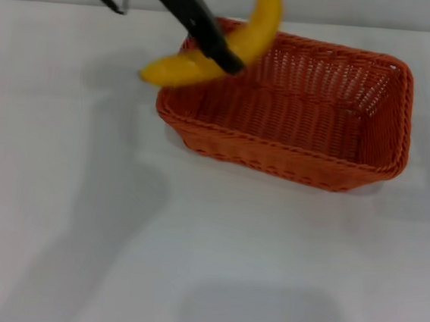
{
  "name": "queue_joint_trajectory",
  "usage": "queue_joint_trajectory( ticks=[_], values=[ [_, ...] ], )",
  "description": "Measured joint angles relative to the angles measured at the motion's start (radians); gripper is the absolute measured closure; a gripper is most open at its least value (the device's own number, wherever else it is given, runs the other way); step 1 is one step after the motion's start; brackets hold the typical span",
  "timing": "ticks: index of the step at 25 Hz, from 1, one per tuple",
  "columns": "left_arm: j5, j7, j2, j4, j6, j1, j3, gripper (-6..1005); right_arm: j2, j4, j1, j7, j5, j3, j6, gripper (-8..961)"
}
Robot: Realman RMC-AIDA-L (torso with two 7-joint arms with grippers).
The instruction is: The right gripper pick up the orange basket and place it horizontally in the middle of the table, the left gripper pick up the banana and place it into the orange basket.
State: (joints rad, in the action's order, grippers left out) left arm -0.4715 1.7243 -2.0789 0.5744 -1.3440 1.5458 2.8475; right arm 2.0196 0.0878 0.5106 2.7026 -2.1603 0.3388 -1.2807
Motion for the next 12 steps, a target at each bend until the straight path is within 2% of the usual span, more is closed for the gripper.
queue_joint_trajectory(
  ticks=[3,8,12],
  values=[
    [0.021,-0.028,0.003,-0.059,0.046,0.006,0.0,469,0.0,-0.001,-0.004,0.0,0.0,-0.002,-0.005,78],
    [0.028,-0.061,0.001,-0.1,0.053,0.024,-0.001,368,-0.002,-0.003,-0.004,-0.001,0.001,-0.003,-0.008,78],
    [0.086,-0.066,0.003,-0.097,0.053,0.026,-0.002,305,-0.002,-0.004,-0.004,-0.001,0.001,-0.003,-0.008,77]
  ],
)
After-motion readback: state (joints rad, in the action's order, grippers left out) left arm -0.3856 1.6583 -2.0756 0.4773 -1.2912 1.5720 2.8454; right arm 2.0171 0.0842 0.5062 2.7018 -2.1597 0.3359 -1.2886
